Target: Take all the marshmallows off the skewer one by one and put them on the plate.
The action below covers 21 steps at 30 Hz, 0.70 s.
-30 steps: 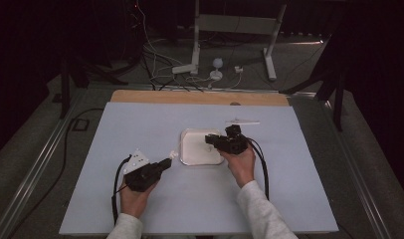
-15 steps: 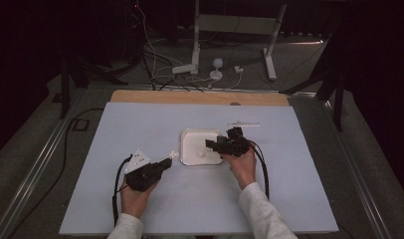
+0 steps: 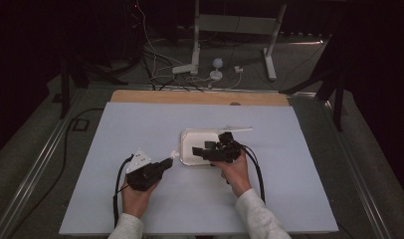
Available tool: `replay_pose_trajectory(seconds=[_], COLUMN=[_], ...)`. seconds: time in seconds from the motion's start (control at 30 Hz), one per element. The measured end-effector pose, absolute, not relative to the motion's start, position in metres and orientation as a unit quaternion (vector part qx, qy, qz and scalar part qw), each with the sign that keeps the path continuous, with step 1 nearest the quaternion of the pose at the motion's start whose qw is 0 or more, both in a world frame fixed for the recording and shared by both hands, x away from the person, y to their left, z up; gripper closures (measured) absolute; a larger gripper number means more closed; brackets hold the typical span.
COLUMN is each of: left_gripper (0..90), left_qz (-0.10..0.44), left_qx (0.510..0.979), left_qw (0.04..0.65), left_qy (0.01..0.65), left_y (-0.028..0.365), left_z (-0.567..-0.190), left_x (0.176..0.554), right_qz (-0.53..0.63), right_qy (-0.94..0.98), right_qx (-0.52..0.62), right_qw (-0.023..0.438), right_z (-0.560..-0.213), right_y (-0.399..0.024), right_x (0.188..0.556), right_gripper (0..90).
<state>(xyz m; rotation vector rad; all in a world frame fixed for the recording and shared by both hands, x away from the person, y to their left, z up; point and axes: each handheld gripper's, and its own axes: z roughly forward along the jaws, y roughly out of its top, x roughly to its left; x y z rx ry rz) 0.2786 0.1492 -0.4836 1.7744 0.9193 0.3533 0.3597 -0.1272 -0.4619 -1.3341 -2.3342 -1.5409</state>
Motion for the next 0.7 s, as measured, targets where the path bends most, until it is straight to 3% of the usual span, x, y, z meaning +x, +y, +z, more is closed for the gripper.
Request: replay_pose_trajectory(seconds=[0.7], left_gripper=[90.0], left_qz=[0.141], left_qx=[0.749], left_qw=[0.531], left_qy=[0.371], left_y=[0.141], left_z=[-0.484], left_x=[0.278], right_qz=[-0.535], right_qy=[-0.730], right_qx=[-0.403], right_qw=[0.135], right_z=[-0.465], right_y=[-0.084], right_x=[0.351], right_gripper=[57.5])
